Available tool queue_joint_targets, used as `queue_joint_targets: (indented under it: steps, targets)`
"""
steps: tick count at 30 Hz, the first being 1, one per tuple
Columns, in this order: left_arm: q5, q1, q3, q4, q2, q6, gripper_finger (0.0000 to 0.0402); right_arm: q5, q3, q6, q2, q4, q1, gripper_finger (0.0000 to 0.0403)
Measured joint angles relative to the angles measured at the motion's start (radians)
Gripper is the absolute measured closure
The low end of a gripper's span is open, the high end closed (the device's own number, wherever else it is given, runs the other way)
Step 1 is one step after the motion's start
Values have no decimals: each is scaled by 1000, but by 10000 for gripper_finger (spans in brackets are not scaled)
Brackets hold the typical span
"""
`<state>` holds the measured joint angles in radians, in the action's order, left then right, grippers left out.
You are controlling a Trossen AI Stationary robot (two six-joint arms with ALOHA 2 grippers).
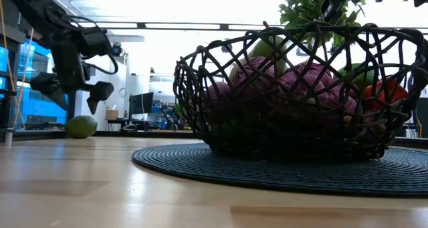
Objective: Build produce basket
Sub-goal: Put the green lime into the basket
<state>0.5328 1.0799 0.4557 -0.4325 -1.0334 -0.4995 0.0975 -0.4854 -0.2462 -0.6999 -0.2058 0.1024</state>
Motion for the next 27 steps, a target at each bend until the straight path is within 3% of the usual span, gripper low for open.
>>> queue_joint_targets:
  steps: [6,13,27]
  targets:
    - [-145,72,0,85,-100,41,37,3,0,-7,0,0,0,403]
    - [-216,89,-1,94,-195,65,37,14,0,-8,0,0,0,403]
    - [-227,86,-1,123,-207,91,44,29,0,-16,0,0,0,403]
